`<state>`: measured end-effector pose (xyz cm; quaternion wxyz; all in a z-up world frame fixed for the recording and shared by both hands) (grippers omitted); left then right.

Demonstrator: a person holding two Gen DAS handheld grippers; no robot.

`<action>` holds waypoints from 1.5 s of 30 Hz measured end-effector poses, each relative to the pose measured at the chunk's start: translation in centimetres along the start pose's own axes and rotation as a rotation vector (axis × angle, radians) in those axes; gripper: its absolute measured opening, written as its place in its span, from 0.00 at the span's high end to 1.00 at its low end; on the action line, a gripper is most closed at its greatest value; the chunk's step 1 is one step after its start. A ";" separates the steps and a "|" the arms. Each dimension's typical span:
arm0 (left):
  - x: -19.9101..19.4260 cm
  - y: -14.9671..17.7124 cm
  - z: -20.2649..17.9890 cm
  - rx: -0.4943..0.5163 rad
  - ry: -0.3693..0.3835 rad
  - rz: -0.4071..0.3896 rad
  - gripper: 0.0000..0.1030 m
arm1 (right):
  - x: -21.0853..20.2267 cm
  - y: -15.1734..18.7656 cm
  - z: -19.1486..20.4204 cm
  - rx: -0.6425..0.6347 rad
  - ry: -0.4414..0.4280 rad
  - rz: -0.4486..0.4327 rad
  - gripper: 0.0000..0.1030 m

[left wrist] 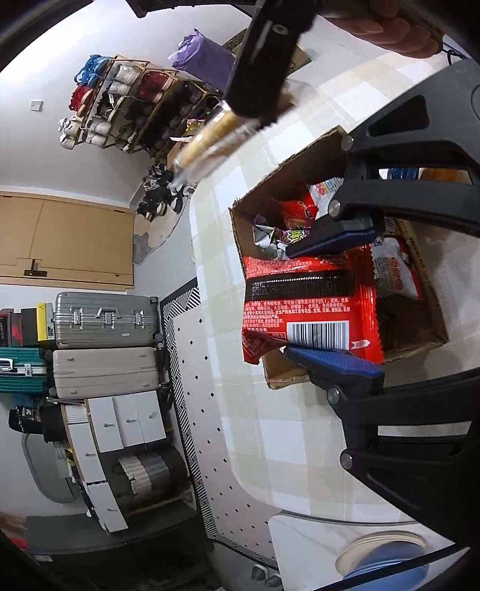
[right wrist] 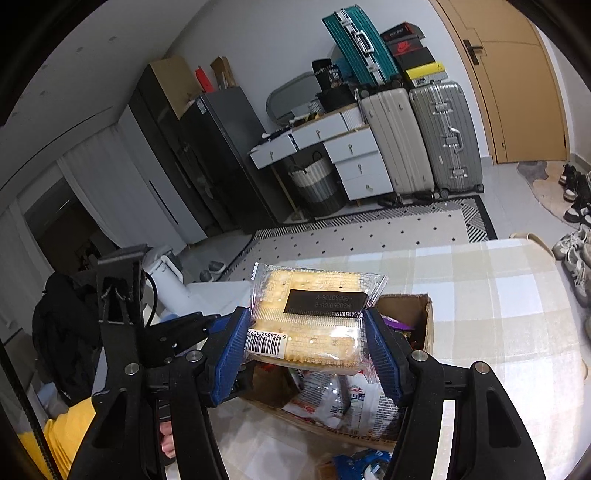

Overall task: Organize snacks
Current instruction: 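Open both grippers to drop the two packets into the box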

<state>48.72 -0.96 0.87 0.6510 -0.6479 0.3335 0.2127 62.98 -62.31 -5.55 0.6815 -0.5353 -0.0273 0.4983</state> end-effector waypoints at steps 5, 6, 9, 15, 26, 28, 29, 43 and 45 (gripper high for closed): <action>2.5 -0.1 0.0 0.013 -0.006 0.031 0.57 | 1.6 0.4 -0.8 0.002 0.014 0.029 0.39; 3.0 -0.1 -0.1 0.015 -0.005 0.037 0.57 | 1.8 0.5 -0.9 0.001 0.015 0.033 0.39; 4.0 -0.3 -0.2 0.024 -0.005 0.044 0.57 | 2.2 0.7 -0.9 -0.006 0.019 0.039 0.39; 5.0 -0.2 -0.5 0.043 -0.008 0.053 0.57 | 2.9 0.9 -0.9 -0.021 0.034 0.050 0.39; 4.2 0.3 0.0 0.045 -0.010 0.048 0.51 | 3.9 1.5 -1.4 -0.019 0.058 0.093 0.39; 4.0 0.4 0.0 0.046 -0.013 0.046 0.49 | 4.1 1.7 -1.4 -0.023 0.066 0.106 0.39; 4.0 0.5 0.0 0.050 -0.015 0.046 0.48 | 4.3 1.8 -1.5 -0.021 0.069 0.112 0.38; 2.1 1.8 0.1 0.051 -0.031 0.060 0.46 | 3.5 2.2 -2.0 -0.008 0.104 0.104 0.36; 1.6 2.0 0.0 0.054 -0.033 0.059 0.46 | 3.0 2.2 -1.6 -0.009 0.102 0.098 0.36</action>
Point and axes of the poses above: each gripper's, at about its wrist camera, not at the fingertips, and x roughly the way its jaws point, z to its left, y to its underside, the point moved 1 cm from there along x, roughly the way its jaws point, and after that the axes turned 1 degree about -x, right-handed, at the moved point
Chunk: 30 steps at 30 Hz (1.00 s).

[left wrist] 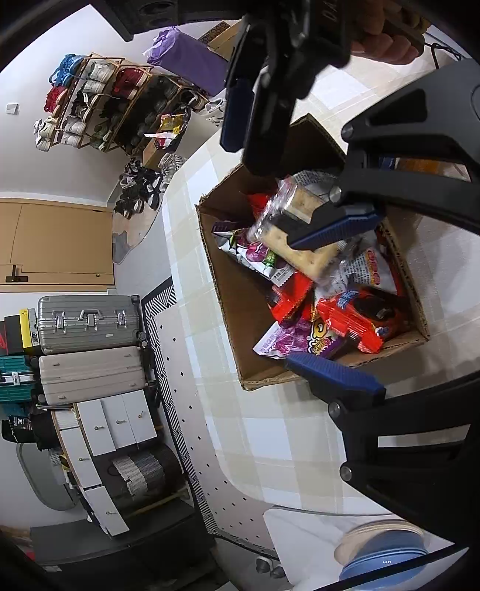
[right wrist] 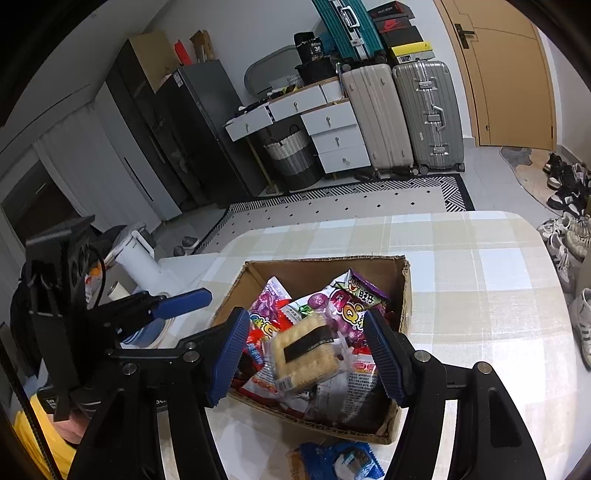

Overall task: Organize snacks
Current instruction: 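Open both grippers to drop the two packets into the box, then withdraw both grippers from the box toward the orange bread bag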

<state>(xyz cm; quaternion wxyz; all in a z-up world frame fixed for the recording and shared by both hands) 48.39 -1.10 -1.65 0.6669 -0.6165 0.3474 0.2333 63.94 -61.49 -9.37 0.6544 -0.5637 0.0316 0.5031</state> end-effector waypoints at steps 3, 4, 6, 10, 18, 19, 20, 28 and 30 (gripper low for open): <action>-1.0 0.4 -0.4 -0.002 0.004 -0.004 0.46 | -1.0 0.2 0.6 -0.009 -0.002 -0.009 0.36; -1.4 0.4 -0.4 -0.002 0.004 -0.005 0.45 | -1.3 0.3 0.8 -0.010 -0.004 -0.012 0.36; -2.2 0.7 -0.9 0.006 0.003 -0.006 0.41 | -2.1 0.5 1.1 -0.009 -0.007 -0.016 0.36; -4.7 0.6 -1.7 0.017 -0.001 -0.028 0.40 | -4.0 0.7 2.0 -0.021 -0.004 -0.031 0.36; -12.0 0.6 -3.7 0.035 0.003 -0.118 0.27 | -9.4 1.1 4.7 -0.060 -0.007 -0.105 0.31; -12.8 0.7 -4.0 0.038 0.005 -0.125 0.27 | -10.0 1.1 4.8 -0.066 -0.007 -0.111 0.31; -13.7 0.9 -4.4 0.042 0.006 -0.133 0.26 | -10.5 1.2 5.2 -0.072 -0.006 -0.118 0.30; -20.7 2.9 -7.9 0.060 0.040 -0.196 0.23 | -16.2 3.4 7.8 -0.150 0.046 -0.205 0.17; -22.0 3.5 -8.8 0.061 0.048 -0.201 0.23 | -17.6 4.3 8.1 -0.155 0.059 -0.227 0.14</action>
Point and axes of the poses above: each gripper's, at about its wrist camera, not at the fingertips, and x roughly the way its jaws point, z to its left, y to its underside, the point moved 1 cm from there along x, roughly the way its jaws point, and after that the axes turned 1 degree about -x, right-handed, at the moved point
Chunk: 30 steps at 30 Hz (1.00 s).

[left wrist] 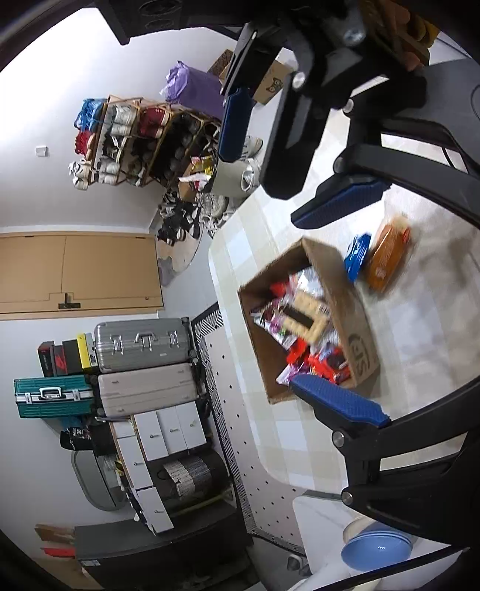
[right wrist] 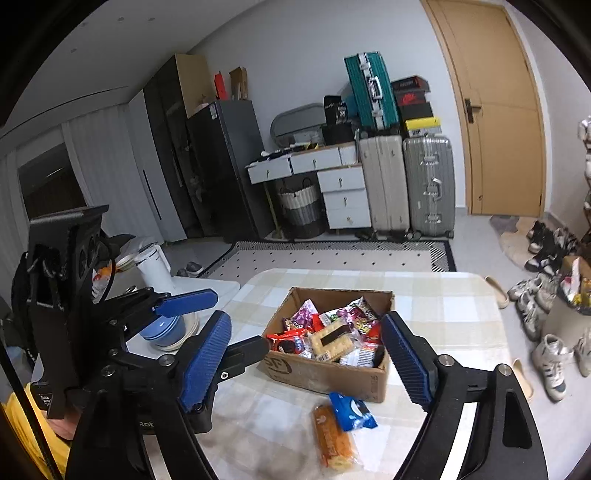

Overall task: Organize snacks
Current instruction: 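Withdraw both grippers from the box toward the orange bread bag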

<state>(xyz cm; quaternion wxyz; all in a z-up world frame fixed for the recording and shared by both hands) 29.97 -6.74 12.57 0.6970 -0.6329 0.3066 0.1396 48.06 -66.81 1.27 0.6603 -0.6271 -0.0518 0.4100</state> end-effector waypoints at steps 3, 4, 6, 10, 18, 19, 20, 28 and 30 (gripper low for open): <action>-2.0 0.8 -1.4 -0.005 0.018 -0.013 0.22 | -2.4 1.0 -0.1 0.004 0.038 -0.017 0.11; -2.6 0.9 -1.7 -0.008 0.025 -0.017 0.22 | -3.0 1.2 -0.2 0.009 0.038 -0.025 0.08; -4.2 1.7 -2.3 -0.031 0.043 -0.039 0.21 | -4.5 2.0 -0.3 0.025 0.035 -0.045 0.05; -6.2 4.1 -3.6 -0.054 0.061 -0.051 0.18 | -6.2 4.2 -0.6 0.028 0.049 -0.048 0.05; -5.4 9.8 -3.8 -0.130 0.128 0.004 0.18 | -7.4 10.2 -0.4 0.008 0.078 -0.060 0.01; -4.9 10.7 -3.6 -0.141 0.120 0.013 0.17 | -7.2 11.2 -0.4 0.005 0.083 -0.048 0.01; -4.0 11.2 -3.1 -0.146 0.114 0.022 0.17 | -6.8 12.2 -0.5 0.006 0.089 -0.034 0.01; 4.1 17.4 -1.3 -0.295 0.111 0.185 0.17 | -2.7 18.4 -3.4 0.088 0.143 0.089 0.01; 6.3 18.3 -1.3 -0.311 0.112 0.227 0.17 | -2.2 19.4 -4.0 0.106 0.148 0.102 0.01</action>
Point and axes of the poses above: each gripper's, at about its wrist camera, not at the fingertips, and x roughly the way its jaws point, z to its left, y to its underside, the point moved 1 cm from there along x, roughly the way its jaws point, and after that the axes turned 1 degree about -x, right-handed, at the moved point
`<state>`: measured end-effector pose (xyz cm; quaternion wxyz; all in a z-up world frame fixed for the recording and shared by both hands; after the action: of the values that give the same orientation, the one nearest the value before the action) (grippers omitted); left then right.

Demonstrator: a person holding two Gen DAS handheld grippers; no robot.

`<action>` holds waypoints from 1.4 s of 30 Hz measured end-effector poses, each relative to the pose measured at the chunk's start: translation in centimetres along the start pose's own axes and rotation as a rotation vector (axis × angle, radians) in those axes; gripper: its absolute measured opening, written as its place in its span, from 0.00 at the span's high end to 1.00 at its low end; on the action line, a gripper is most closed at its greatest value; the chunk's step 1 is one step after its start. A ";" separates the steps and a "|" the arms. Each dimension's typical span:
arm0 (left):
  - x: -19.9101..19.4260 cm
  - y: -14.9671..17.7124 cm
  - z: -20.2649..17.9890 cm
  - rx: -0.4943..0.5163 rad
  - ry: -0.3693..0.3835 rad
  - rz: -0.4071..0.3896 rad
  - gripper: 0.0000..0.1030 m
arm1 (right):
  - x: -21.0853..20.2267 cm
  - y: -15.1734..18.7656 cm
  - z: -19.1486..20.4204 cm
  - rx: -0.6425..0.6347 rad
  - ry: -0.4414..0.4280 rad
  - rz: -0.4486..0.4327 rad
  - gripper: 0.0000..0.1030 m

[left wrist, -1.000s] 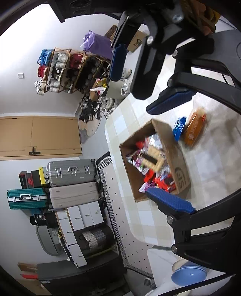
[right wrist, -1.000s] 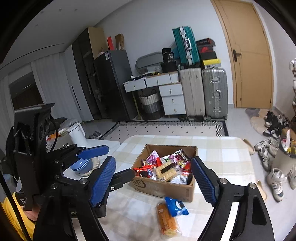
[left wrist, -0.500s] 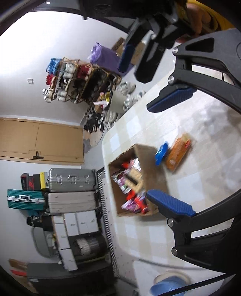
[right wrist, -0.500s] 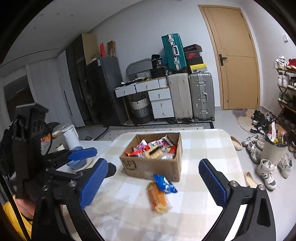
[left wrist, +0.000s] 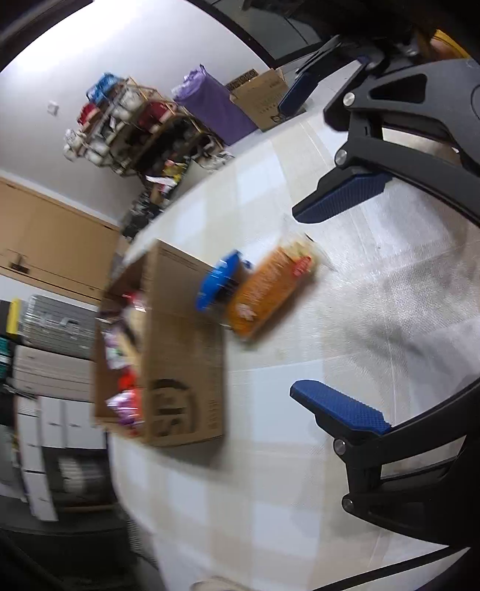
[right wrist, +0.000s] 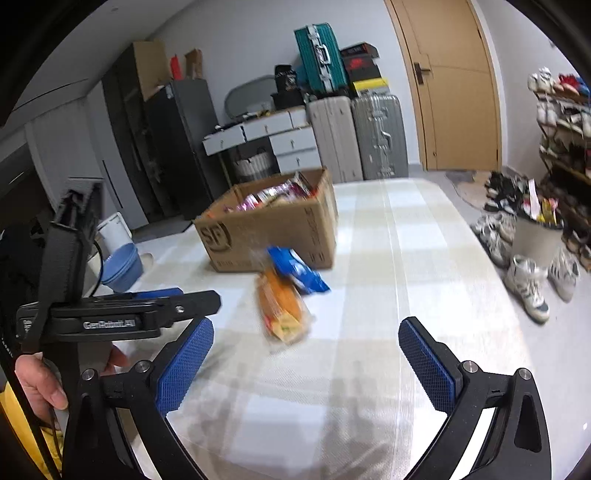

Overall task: Organize snacks
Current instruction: 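Withdraw both grippers from the box toward the orange bread bag, then grasp the orange bread bag with the left gripper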

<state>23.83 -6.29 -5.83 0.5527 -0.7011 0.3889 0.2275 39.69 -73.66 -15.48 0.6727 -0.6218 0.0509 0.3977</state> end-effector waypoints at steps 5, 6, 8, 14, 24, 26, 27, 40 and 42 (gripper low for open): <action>5.1 -0.3 -0.1 -0.013 -0.019 0.079 0.17 | 1.5 1.3 -1.6 0.065 -0.014 0.036 0.01; 5.8 -0.5 -0.2 -0.022 -0.014 0.085 0.17 | 1.6 1.4 -1.8 0.074 -0.018 0.040 0.01; 7.5 -0.9 -0.4 -0.049 -0.011 0.106 0.17 | 1.9 1.6 -2.3 0.083 -0.020 0.042 0.01; 11.2 -2.4 -0.4 -0.162 0.038 0.168 0.16 | 2.3 1.6 -3.3 0.110 -0.040 0.043 0.01; 14.6 -3.9 -0.7 -0.167 -0.033 0.136 0.32 | 3.0 2.4 -4.4 0.146 -0.053 0.071 0.01; 14.5 -3.7 -0.8 -0.148 -0.045 0.141 0.42 | 3.0 2.4 -4.4 0.147 -0.053 0.071 0.01; 14.7 -3.8 -0.8 -0.135 -0.044 0.145 0.47 | 3.0 2.4 -4.4 0.146 -0.052 0.072 0.01; 13.2 -2.2 -0.6 -0.059 -0.009 0.172 0.67 | 3.5 1.6 -3.1 0.115 -0.076 0.082 0.01; 13.0 -1.9 0.2 -0.085 0.018 0.165 0.67 | 4.0 0.8 -2.7 0.091 -0.070 0.084 0.01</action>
<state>33.09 -9.76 -14.52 0.4983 -0.6914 0.4402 0.2825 43.09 -74.26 -18.97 0.6843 -0.5737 0.0715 0.4445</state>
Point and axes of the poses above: each gripper's, at about its wrist camera, not at the fingertips, and x roughly the way its jaws point, z to its left, y to its underside, the point moved 1 cm from there along x, roughly the way its jaws point, and after that the axes turned 1 degree about -x, right-handed, at the moved point
